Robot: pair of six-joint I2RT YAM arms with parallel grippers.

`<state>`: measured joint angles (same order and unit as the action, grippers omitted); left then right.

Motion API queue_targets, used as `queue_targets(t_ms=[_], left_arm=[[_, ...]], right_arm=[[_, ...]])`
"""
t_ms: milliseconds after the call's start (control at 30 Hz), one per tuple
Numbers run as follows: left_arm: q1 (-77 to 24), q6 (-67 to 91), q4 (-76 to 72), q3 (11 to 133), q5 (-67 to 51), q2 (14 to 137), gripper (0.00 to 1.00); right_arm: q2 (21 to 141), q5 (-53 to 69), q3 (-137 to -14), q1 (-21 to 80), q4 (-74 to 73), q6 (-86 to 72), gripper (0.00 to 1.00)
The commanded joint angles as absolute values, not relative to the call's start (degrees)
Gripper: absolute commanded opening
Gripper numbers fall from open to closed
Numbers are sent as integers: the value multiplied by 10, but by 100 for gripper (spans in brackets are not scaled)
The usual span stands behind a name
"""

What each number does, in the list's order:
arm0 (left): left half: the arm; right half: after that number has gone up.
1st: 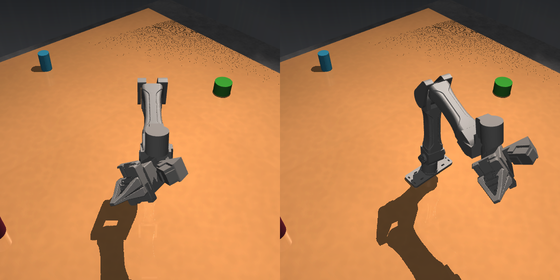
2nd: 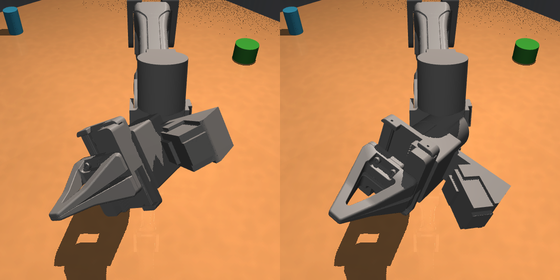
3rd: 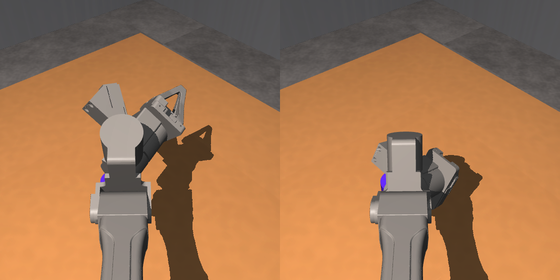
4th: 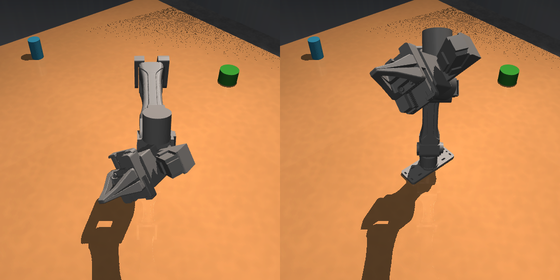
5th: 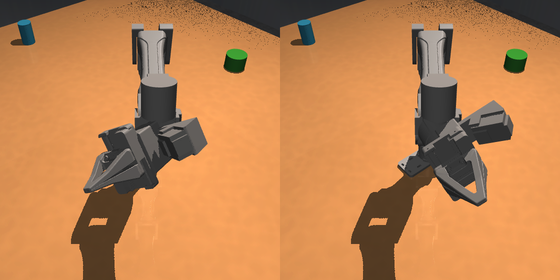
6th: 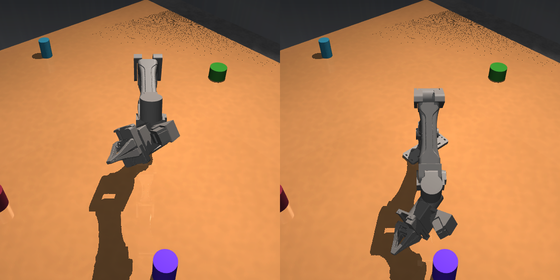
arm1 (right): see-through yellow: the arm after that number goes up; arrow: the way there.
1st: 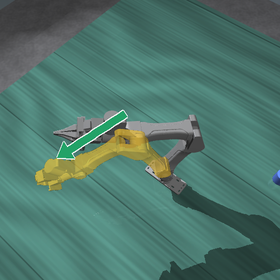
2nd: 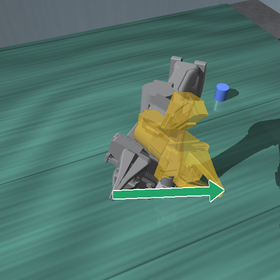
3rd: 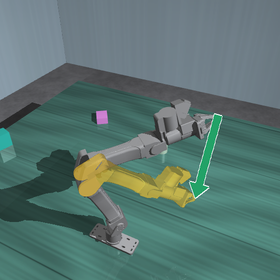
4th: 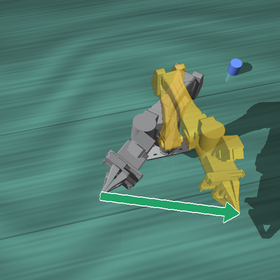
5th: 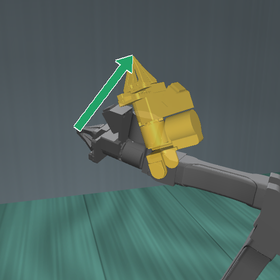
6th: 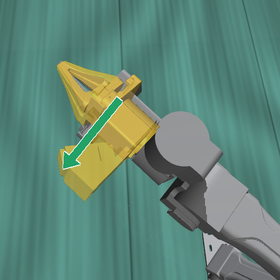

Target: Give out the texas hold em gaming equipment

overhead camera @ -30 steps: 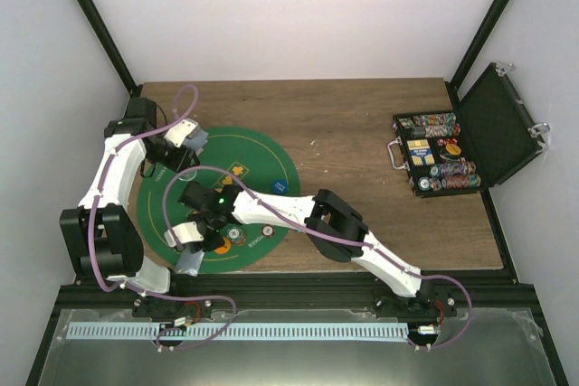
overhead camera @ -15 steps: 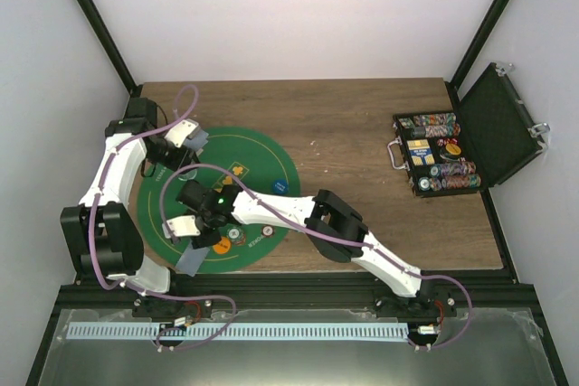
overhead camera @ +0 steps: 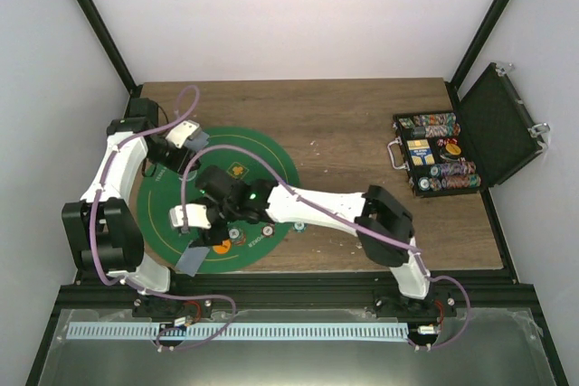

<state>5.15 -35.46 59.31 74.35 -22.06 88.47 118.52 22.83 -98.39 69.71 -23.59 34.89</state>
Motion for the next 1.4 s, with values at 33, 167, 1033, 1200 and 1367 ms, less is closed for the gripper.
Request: queue_targets(t_ms=[33,167,1033,1200,1367], left_arm=[[53,-371,606,766,-225,891,45],[53,-388,620,772,-240,890,46],[-87,-457,726,805,-291,884,46],[-88,-460,725,804,-290,887,46],[-89,-463,727,803,-288,887,46]], right_arm=[[1096,286,-933,659,-191,280,69],[1009,331,-859,607,-165,226,80],[1112,642,-838,348,104,-334,46],[1130,631,-854,356,104,-336,43],[1143,616,-879,357,95,-335,36]])
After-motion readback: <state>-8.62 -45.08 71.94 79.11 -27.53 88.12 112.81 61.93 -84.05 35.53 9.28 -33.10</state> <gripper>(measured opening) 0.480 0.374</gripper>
